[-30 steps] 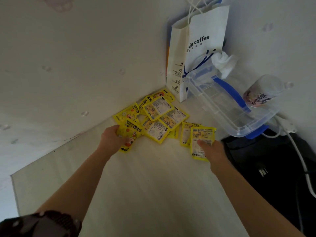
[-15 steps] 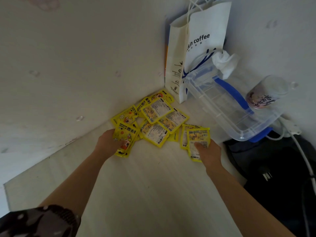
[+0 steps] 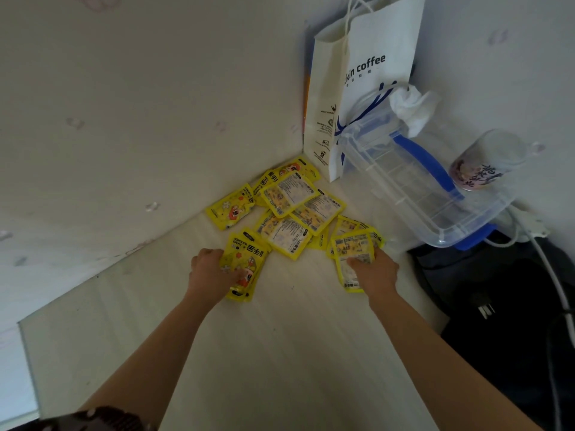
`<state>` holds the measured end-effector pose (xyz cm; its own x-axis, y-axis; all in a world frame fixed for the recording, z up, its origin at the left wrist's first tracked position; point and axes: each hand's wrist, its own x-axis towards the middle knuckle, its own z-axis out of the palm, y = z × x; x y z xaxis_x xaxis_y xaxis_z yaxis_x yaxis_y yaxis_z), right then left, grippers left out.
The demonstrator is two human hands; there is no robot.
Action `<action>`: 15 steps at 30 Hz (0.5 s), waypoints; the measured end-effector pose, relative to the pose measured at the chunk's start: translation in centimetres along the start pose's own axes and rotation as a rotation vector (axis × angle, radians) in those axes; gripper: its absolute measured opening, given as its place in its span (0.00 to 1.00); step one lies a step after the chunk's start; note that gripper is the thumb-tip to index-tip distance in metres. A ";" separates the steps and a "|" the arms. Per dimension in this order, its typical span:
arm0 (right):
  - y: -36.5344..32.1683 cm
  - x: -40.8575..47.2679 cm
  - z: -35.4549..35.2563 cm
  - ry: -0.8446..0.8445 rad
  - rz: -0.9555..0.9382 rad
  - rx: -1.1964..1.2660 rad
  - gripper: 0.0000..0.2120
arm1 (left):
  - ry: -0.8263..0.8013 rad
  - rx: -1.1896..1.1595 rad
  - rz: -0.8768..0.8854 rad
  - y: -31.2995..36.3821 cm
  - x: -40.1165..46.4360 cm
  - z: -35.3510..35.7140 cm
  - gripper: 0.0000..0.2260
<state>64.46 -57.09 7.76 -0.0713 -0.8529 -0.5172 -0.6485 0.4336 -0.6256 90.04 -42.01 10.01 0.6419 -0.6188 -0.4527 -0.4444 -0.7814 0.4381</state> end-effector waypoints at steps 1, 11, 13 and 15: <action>-0.1 0.3 0.0 0.010 0.001 0.032 0.16 | 0.006 -0.011 0.004 0.1 -0.2 0.0 0.16; -1.8 1.7 0.5 0.048 0.001 0.008 0.17 | 0.089 -0.132 -0.019 0.8 -1.5 0.6 0.20; -1.9 1.7 0.7 0.048 0.009 -0.047 0.19 | 0.083 -0.155 -0.031 0.9 -1.7 0.6 0.21; -1.9 1.7 1.0 0.039 0.042 -0.045 0.23 | 0.061 -0.204 -0.045 0.9 -2.0 0.5 0.17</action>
<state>66.31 -59.07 7.48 -0.1281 -0.8451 -0.5191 -0.6779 0.4567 -0.5761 88.04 -41.55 10.90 0.6977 -0.5727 -0.4304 -0.2828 -0.7722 0.5690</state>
